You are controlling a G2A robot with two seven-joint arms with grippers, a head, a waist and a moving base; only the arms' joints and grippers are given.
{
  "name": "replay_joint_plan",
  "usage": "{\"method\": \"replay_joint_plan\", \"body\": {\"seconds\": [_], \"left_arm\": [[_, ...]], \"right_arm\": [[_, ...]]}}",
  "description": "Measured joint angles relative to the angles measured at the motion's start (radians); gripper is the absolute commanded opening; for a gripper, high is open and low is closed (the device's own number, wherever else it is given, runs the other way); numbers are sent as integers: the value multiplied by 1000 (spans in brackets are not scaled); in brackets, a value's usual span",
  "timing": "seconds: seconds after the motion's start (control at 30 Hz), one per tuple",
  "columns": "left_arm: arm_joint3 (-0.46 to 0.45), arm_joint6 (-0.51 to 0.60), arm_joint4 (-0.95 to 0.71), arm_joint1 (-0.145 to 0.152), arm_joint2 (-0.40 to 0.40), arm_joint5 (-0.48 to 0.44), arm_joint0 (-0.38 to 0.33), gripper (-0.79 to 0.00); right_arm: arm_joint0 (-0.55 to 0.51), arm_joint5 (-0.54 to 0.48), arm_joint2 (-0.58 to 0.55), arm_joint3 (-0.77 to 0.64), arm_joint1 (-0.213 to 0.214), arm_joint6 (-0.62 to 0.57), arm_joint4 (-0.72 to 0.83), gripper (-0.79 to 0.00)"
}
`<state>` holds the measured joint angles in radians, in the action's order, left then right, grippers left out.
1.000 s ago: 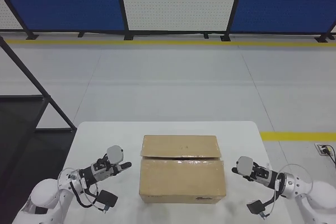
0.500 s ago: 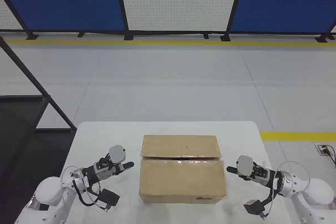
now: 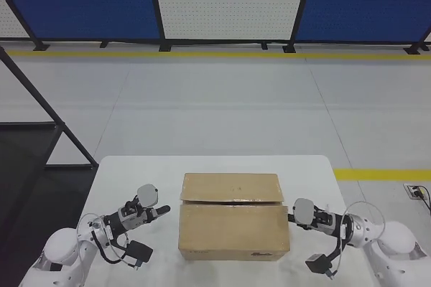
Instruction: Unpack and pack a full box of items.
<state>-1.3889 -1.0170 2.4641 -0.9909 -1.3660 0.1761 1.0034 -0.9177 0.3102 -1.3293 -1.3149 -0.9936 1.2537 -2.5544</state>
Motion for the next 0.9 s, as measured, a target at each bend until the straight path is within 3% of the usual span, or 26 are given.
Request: {"method": "replay_joint_plan", "body": {"seconds": [0.43,0.9], "left_arm": [[0,0,0,0,0,0,0,0],[-46,65,1,2,8,-12,32,0]], "right_arm": [[0,37,-13,-6,12,208,153,0],[-176,23,-100,-272,58,233,61,0]]}}
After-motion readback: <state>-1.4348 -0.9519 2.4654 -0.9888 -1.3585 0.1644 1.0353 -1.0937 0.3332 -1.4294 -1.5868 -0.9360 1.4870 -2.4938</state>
